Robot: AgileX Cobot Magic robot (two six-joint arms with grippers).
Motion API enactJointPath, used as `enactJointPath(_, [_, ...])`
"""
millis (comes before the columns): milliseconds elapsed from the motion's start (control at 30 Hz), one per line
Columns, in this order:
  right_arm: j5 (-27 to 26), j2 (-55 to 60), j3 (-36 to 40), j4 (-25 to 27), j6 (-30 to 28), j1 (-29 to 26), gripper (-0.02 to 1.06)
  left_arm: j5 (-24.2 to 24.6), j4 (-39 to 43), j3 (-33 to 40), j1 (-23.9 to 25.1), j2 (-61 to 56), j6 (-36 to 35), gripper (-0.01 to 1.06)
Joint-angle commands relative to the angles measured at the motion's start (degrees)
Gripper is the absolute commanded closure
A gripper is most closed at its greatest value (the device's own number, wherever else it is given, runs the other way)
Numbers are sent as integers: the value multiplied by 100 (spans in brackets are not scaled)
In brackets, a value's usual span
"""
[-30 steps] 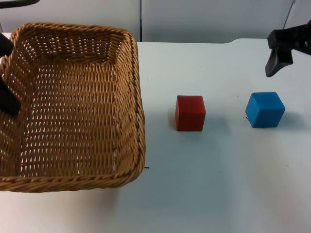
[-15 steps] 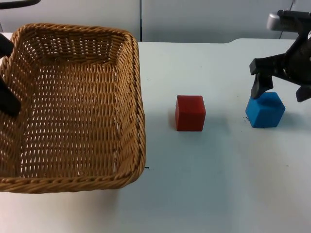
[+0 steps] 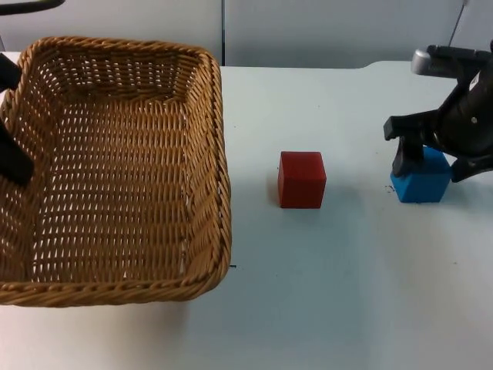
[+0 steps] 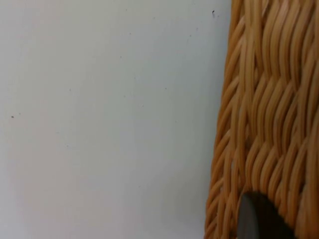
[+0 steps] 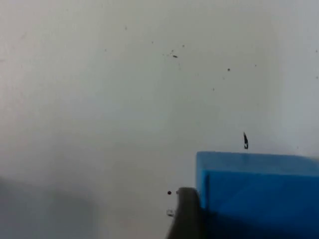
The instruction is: Pick up the basket with the left hand and place the blue cube into the basket with the right hand.
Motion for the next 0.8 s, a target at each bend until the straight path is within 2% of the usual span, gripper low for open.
enactJointPath(0, [-126, -13, -50, 28, 19, 24, 47, 110, -196, -60, 19, -19, 60, 105])
enactJointPath(100, [-188, -13, -50, 38, 19, 24, 71, 120, -207, -60, 19, -19, 57, 105])
enactJointPath(133, [-188, -13, -50, 38, 19, 24, 71, 120, -207, -60, 19, -19, 57, 105])
enactJointPath(167, [-186, -13, -50, 38, 19, 24, 84, 131, -207, -60, 19, -19, 62, 105])
enactJointPath(200, [-186, -13, -50, 38, 19, 24, 93, 131, -207, -60, 19, -19, 62, 105])
enactJointPath(267, [-186, -13, -50, 38, 19, 24, 105, 131, -207, -60, 19, -19, 62, 105])
enactJointPath(567, [69, -303, -50, 38, -157, 24, 105, 142, -207, -60, 19, -19, 62, 105])
enactJointPath(767, [445, -1261, -50, -10, -238, 243, 105, 177, -207, -60, 19, -19, 62, 105])
